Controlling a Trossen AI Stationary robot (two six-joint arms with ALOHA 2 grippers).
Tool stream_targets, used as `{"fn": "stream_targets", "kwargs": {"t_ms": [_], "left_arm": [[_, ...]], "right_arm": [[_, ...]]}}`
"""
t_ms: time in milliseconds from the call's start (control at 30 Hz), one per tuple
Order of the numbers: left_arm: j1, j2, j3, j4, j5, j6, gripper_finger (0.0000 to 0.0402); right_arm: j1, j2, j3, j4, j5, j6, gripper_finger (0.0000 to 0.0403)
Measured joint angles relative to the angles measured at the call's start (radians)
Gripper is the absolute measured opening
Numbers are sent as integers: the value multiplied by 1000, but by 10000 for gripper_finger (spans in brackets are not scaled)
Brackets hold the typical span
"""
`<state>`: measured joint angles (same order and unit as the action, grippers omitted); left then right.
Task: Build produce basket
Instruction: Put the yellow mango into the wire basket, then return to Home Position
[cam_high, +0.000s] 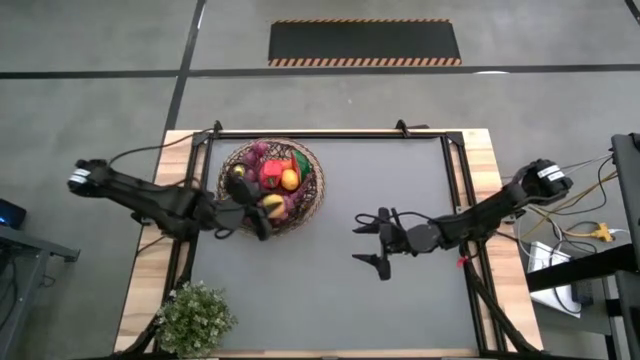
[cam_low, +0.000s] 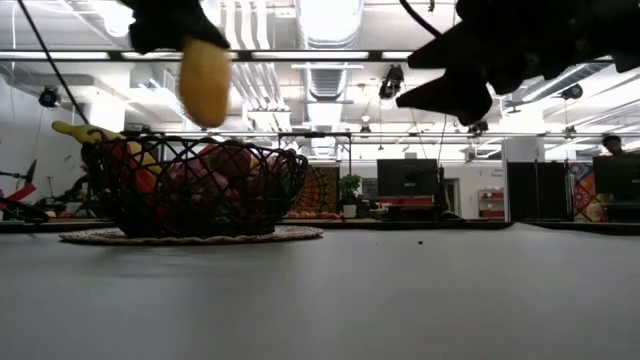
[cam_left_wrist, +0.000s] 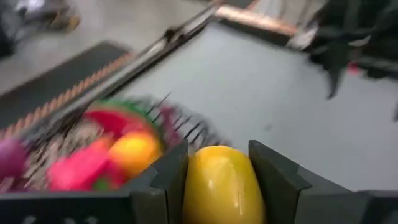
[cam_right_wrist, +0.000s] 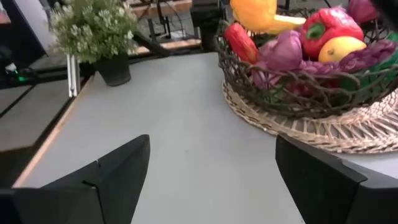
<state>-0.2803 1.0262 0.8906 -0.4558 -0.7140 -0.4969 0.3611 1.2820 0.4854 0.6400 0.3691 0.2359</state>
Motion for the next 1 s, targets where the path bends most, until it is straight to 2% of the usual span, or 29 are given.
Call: {"fn": "stream_targets", "kwargs": {"t_ms": [100,167,333,533,800,1000], "left_arm": [[5,-35,-5,-169,-4,-140,128],[6,-43,-25,-219,-8,-207,127],[6,-20,-69,-199,-23,-263,127],[6,42,-94,-209,-22,-416,130],[6,133,-87,-208,-23,-460,229],[6,123,-67,-215,10,-442,263]], "right_arm": [[0,22,0,2,2,-1,327],[0,35,0,4,18,-1,327],[0,67,0,9,51,0,327],[0,72,-1,34,52,0,327],[0,66,-1,31,51,5,327],[0,66,-1,28,51,26,327]]}}
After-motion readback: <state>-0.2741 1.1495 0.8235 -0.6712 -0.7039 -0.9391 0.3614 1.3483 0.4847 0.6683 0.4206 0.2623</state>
